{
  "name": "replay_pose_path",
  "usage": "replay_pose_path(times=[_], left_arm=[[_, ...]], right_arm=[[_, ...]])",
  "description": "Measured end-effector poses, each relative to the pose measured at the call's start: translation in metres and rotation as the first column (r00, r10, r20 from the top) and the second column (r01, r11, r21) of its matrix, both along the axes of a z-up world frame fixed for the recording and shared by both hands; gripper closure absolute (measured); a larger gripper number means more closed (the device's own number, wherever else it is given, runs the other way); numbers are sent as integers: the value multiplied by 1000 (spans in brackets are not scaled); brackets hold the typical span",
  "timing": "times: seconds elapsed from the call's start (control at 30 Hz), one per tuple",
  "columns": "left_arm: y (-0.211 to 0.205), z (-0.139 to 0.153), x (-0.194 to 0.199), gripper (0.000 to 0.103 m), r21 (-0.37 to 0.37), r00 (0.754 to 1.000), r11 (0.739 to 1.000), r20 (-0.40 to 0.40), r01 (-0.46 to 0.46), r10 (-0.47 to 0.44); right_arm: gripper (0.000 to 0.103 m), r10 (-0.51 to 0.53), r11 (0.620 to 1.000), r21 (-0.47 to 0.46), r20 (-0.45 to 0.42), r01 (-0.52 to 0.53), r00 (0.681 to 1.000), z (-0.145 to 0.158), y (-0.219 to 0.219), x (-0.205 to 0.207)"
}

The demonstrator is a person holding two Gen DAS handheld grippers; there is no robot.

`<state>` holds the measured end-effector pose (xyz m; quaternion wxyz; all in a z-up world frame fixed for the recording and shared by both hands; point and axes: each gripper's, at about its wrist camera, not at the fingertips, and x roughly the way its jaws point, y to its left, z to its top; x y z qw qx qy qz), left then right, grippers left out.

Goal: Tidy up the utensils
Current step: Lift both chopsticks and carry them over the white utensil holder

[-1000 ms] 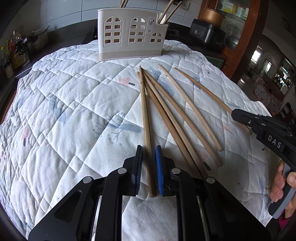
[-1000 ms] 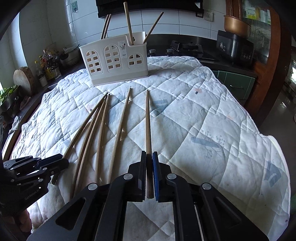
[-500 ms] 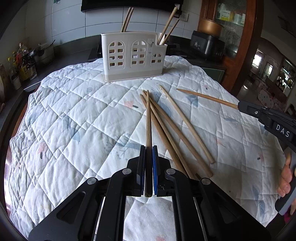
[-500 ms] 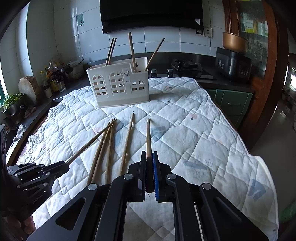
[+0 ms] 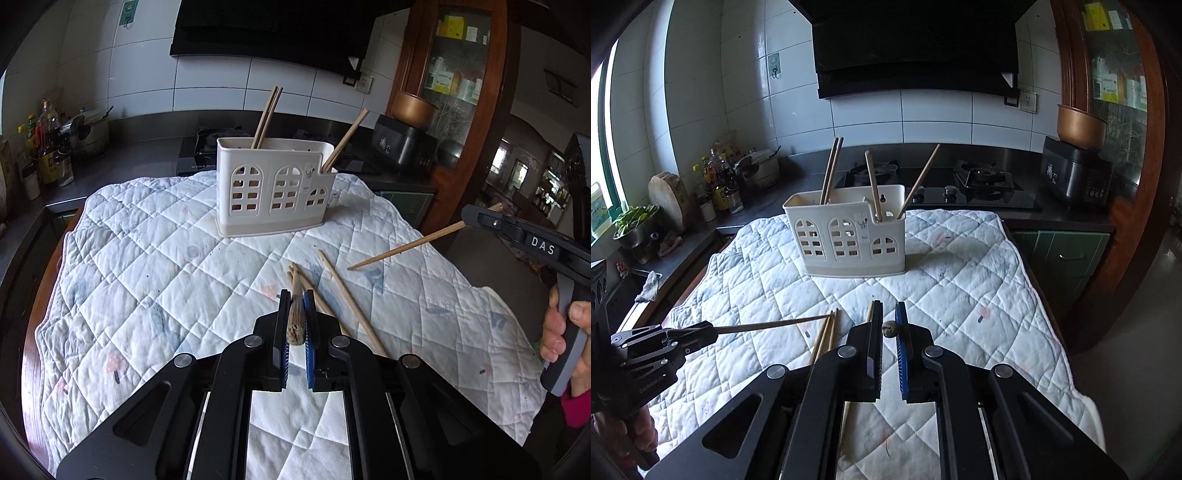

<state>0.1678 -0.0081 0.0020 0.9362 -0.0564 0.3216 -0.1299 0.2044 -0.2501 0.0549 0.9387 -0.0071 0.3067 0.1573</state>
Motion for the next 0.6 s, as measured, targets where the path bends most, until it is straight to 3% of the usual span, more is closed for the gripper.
replay_pose_path(times=[0.27, 0.6], left_arm=[[4, 36, 28, 97, 15, 999, 1000, 26, 28, -28], [12, 84, 63, 97, 54, 997, 998, 62, 34, -37]], right_arm=[[96, 57, 998, -40, 3, -56, 998, 41, 7, 43], [96, 33, 999, -34, 38, -32, 999, 106, 12, 114]])
